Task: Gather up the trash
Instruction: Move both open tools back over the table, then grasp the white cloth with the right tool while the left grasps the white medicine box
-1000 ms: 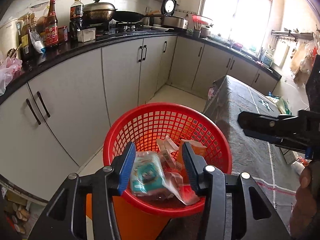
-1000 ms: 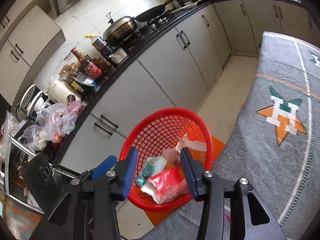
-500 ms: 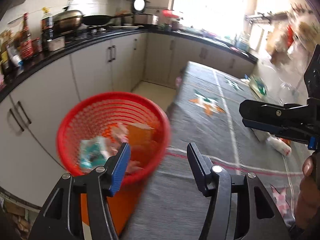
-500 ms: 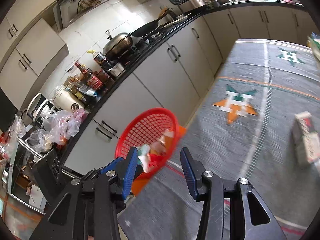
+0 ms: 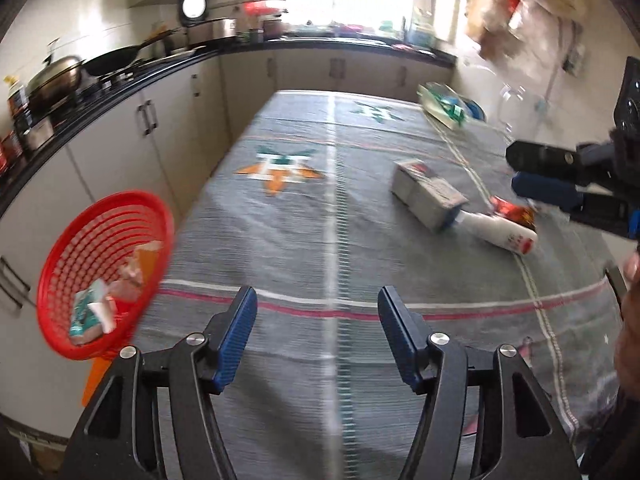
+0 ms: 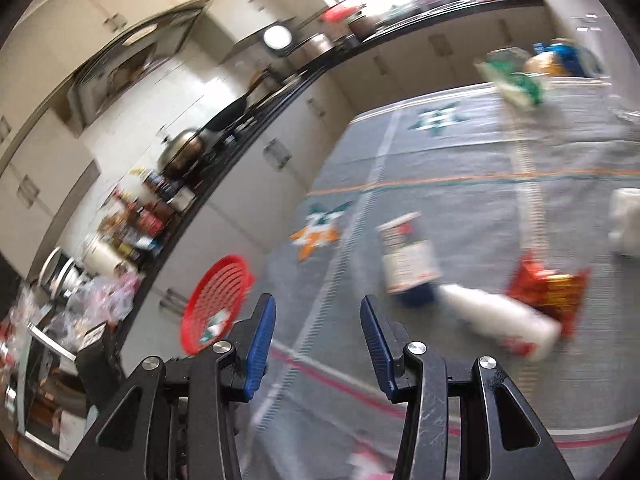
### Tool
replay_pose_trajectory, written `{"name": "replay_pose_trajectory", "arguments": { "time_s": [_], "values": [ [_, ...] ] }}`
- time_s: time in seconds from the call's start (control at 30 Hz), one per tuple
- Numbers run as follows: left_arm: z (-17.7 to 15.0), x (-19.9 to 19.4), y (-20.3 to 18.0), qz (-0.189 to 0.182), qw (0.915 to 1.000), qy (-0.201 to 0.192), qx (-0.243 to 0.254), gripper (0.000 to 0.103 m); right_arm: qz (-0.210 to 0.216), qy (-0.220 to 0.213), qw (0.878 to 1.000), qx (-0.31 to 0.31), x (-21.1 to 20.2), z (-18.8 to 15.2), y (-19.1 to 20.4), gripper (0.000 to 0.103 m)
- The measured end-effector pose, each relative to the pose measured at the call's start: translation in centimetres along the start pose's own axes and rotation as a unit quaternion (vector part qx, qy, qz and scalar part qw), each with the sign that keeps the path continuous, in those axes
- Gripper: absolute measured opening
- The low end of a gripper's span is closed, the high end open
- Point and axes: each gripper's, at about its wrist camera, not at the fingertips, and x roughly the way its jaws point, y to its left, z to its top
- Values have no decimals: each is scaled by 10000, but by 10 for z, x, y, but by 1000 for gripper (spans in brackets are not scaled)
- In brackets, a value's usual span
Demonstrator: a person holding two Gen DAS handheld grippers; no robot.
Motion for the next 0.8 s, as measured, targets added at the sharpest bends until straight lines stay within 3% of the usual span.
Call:
{"name": "replay_pose_trajectory", "arguments": {
  "time_s": [0.07,0.2,0.27,0.37,0.57,0.8],
  "values": [
    [0,2,-14,-43,9999,37,138,65,-229,-161,9996,75,-16,3,-17,50],
    [-1,8,-44,-229,9988,152,396,67,-1095,-658,9916,211,-59,11,-55,57],
    [2,11,-57,-311,9980,209,506,67,-1583,-874,9829,342,-78,15,-71,69],
    [13,13,-70,-439,9971,273,555,69,-2092,-933,9718,550,-97,26,-99,77],
    [32,14,-73,-506,9974,310,417,71,-2410,-639,9609,1205,-97,47,-161,78],
    [56,24,-61,-637,9966,514,34,73,-2439,-358,9620,1173,-58,50,-181,74]
  ]
}}
